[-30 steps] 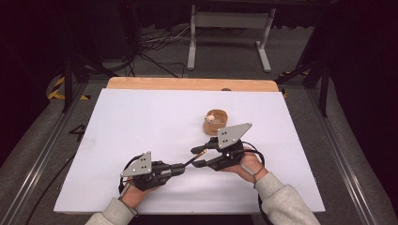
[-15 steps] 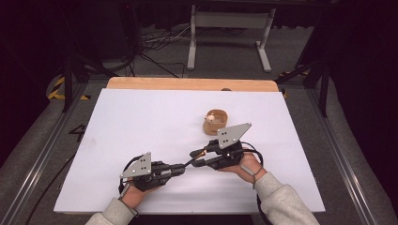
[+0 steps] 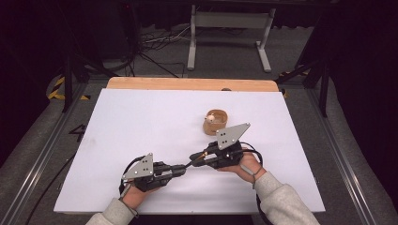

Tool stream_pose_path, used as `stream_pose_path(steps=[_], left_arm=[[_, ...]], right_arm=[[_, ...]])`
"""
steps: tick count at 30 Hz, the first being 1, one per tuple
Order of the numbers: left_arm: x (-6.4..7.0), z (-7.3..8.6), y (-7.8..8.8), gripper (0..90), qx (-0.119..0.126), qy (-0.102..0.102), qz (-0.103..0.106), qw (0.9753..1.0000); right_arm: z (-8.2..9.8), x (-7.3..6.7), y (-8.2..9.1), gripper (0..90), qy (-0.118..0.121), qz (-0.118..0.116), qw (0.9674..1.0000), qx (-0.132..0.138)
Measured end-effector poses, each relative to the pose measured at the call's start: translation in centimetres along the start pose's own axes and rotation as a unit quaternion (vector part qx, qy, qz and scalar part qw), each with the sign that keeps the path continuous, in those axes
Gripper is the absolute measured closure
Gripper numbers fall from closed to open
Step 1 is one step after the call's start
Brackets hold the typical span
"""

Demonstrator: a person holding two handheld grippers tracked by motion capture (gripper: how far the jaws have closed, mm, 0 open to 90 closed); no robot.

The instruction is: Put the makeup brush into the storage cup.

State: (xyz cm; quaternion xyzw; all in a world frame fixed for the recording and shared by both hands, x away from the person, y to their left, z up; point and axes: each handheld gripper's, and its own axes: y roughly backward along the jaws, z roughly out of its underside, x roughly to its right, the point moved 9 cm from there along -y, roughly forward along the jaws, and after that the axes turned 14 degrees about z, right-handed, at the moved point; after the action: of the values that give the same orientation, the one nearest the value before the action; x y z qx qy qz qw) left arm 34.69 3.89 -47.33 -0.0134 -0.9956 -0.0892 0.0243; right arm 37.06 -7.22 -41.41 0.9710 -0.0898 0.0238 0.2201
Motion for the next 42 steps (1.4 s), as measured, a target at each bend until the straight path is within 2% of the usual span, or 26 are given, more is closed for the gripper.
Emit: stream_pose_path(steps=[6, 12, 18, 19, 20, 21, 23, 25, 26, 27, 28, 30, 31, 35, 37, 38, 40, 42], left_arm=[[0.0, 0.0, 0.0, 82.8, -0.001, 0.000, 0.001, 1.0000], [0.0, -0.1, 0.1, 82.2, 0.002, 0.000, 0.000, 1.0000], [-0.2, -0.2, 0.2, 79.2, 0.007, 0.017, -0.002, 0.9998], [-0.2, -0.2, 0.2, 76.2, 0.005, 0.018, -0.003, 0.9998], [-0.3, -0.2, 0.4, 74.5, 0.003, 0.011, -0.010, 0.9999], [-0.4, -0.3, 0.5, 68.0, 0.002, 0.008, -0.013, 0.9999], [-0.5, -0.4, 0.6, 63.7, 0.005, 0.014, -0.012, 0.9998], [-0.5, -0.6, 0.7, 55.0, 0.009, 0.022, -0.014, 0.9996], [-0.6, -0.7, 0.7, 52.0, 0.010, 0.035, -0.015, 0.9992], [-0.6, -0.8, 0.8, 49.1, 0.012, 0.040, -0.016, 0.9990], [-0.7, -0.9, 0.8, 44.2, 0.018, 0.043, -0.017, 0.9988], [-0.8, -1.2, 0.7, 28.7, 0.023, 0.056, -0.018, 0.9980], [-0.8, -1.4, 0.7, 24.8, 0.026, 0.060, -0.019, 0.9977], [-1.1, -1.5, 0.8, 14.2, 0.029, 0.051, -0.033, 0.9977], [-1.4, -1.6, 1.0, 8.3, 0.032, 0.054, -0.043, 0.9971], [-1.6, -1.8, 1.3, 5.8, 0.047, 0.064, -0.047, 0.9958], [-1.8, -1.8, 1.4, 3.6, 0.050, 0.066, -0.052, 0.9953], [-2.1, -1.9, 1.9, 2.9, 0.048, 0.063, -0.069, 0.9945]], right_arm=[[0.1, -0.1, 0.0, 83.0, -0.008, -0.017, 0.9998, -0.008], [-0.2, -0.1, 0.1, 83.3, -0.009, -0.016, 0.9998, -0.012], [-0.3, -0.1, 0.1, 83.4, -0.008, -0.013, 0.9998, -0.010], [-0.3, -0.1, 0.2, 83.4, -0.008, -0.012, 0.9999, -0.009], [-0.4, -0.1, 0.2, 83.4, -0.008, -0.011, 0.9999, -0.010], [-0.5, 0.0, 0.4, 83.4, -0.006, -0.008, 0.9999, -0.011], [-0.8, 0.2, 0.6, 83.4, -0.010, -0.002, 0.9998, -0.015], [-1.1, 0.3, 0.9, 83.4, -0.005, 0.008, 0.9998, -0.015], [-1.2, 0.4, 1.0, 83.4, -0.004, 0.011, 0.9998, -0.017], [-1.3, 0.5, 1.1, 83.4, -0.005, 0.015, 0.9997, -0.021], [-1.4, 0.6, 1.2, 83.4, -0.006, 0.021, 0.9995, -0.025], [-1.7, 0.8, 1.4, 83.4, -0.004, 0.028, 0.9992, -0.027], [-1.8, 0.9, 1.5, 83.4, -0.001, 0.032, 0.9991, -0.029], [-2.3, 1.3, 2.0, 83.4, 0.002, 0.048, 0.9982, -0.036], [-2.6, 1.5, 2.2, 83.3, 0.003, 0.055, 0.9978, -0.037], [-2.7, 1.6, 2.3, 83.3, 0.006, 0.061, 0.9975, -0.037], [-3.0, 1.8, 2.6, 83.3, 0.007, 0.069, 0.9969, -0.036], [-3.3, 2.1, 2.9, 83.3, 0.011, 0.080, 0.9960, -0.038]])
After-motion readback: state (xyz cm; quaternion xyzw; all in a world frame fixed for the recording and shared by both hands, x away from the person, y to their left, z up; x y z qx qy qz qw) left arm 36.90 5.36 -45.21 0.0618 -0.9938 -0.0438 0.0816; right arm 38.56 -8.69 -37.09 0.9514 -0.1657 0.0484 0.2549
